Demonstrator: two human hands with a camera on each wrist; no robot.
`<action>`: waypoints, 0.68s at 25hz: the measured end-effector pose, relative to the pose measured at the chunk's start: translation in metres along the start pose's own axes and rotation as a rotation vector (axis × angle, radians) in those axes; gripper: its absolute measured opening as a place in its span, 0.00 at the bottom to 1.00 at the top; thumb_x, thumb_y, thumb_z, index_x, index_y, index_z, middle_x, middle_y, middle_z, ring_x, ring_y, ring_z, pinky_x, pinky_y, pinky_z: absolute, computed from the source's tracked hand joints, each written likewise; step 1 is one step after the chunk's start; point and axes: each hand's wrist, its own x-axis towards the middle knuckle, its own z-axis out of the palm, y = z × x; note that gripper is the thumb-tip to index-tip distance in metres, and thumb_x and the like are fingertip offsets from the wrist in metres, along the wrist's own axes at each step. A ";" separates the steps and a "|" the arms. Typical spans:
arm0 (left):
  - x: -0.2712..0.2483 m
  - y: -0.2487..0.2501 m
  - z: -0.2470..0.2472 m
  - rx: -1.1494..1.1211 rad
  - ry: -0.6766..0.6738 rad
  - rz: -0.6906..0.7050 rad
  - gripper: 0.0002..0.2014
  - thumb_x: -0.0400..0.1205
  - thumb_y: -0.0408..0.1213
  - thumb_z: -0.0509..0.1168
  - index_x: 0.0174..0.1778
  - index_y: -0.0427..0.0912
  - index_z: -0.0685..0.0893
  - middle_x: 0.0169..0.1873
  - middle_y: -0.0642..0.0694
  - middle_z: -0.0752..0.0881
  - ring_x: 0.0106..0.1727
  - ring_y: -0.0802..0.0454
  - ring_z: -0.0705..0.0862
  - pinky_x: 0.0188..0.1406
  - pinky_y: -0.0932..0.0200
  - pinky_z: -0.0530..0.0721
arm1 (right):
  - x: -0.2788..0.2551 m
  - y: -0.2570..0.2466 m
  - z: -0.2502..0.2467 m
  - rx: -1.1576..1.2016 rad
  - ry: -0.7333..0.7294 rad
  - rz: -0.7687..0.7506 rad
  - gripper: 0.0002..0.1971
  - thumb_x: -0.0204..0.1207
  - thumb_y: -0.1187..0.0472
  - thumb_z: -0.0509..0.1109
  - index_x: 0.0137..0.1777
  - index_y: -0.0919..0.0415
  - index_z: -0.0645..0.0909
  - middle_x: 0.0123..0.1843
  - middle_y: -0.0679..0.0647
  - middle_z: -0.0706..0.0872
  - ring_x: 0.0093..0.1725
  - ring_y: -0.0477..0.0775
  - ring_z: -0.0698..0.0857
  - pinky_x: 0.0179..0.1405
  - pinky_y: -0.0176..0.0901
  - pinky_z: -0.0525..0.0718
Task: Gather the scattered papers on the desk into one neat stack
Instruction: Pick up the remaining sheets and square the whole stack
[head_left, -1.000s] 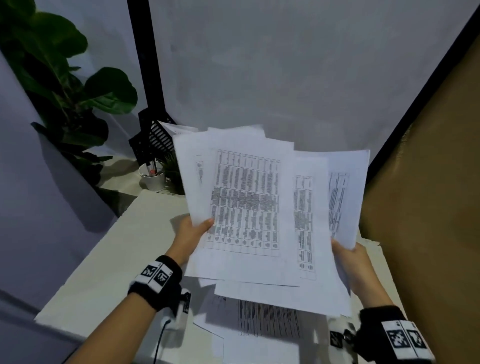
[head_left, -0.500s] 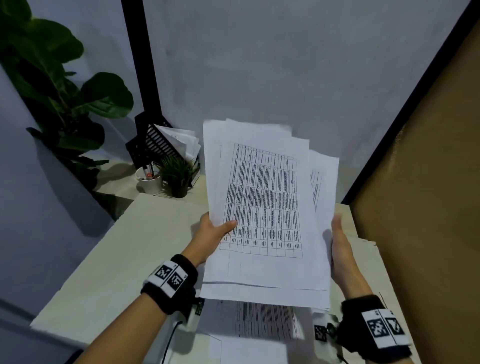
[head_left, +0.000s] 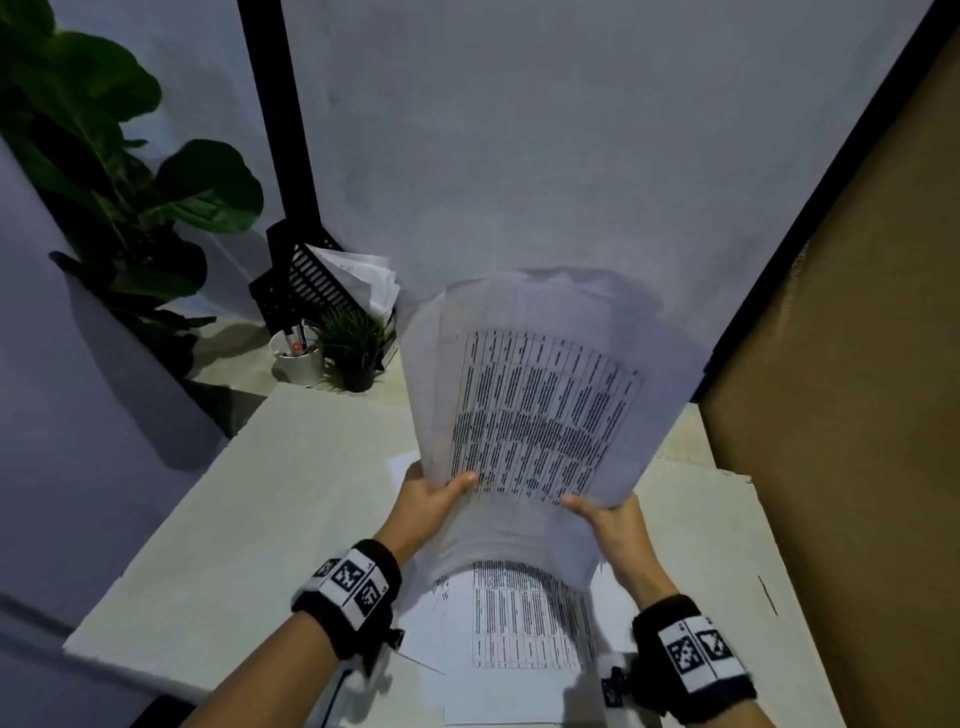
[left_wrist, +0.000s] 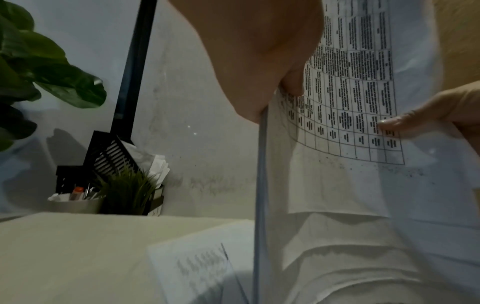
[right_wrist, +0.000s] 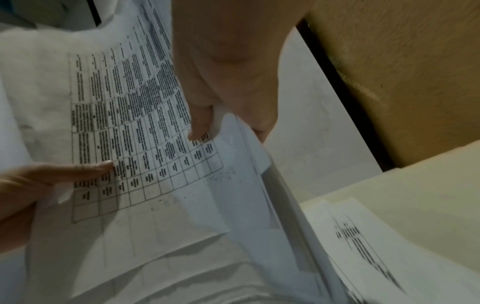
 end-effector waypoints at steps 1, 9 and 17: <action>-0.003 -0.007 0.000 0.008 0.002 -0.009 0.09 0.75 0.37 0.70 0.50 0.47 0.81 0.44 0.53 0.85 0.51 0.51 0.85 0.45 0.70 0.83 | -0.002 0.005 0.001 -0.005 0.007 0.023 0.09 0.68 0.73 0.73 0.43 0.59 0.82 0.40 0.53 0.88 0.44 0.59 0.87 0.38 0.39 0.86; -0.008 0.005 -0.011 -0.104 -0.018 0.096 0.39 0.48 0.76 0.68 0.49 0.55 0.81 0.44 0.50 0.89 0.49 0.57 0.87 0.51 0.57 0.86 | -0.010 -0.019 -0.001 0.146 0.014 -0.089 0.11 0.68 0.69 0.73 0.45 0.53 0.84 0.37 0.44 0.92 0.40 0.41 0.90 0.39 0.32 0.87; -0.001 0.067 -0.007 -0.184 -0.045 0.366 0.34 0.60 0.69 0.68 0.53 0.48 0.81 0.41 0.52 0.90 0.47 0.56 0.88 0.42 0.64 0.86 | -0.006 -0.088 0.008 0.234 0.118 -0.358 0.18 0.61 0.41 0.73 0.42 0.54 0.82 0.31 0.39 0.88 0.32 0.36 0.84 0.29 0.29 0.82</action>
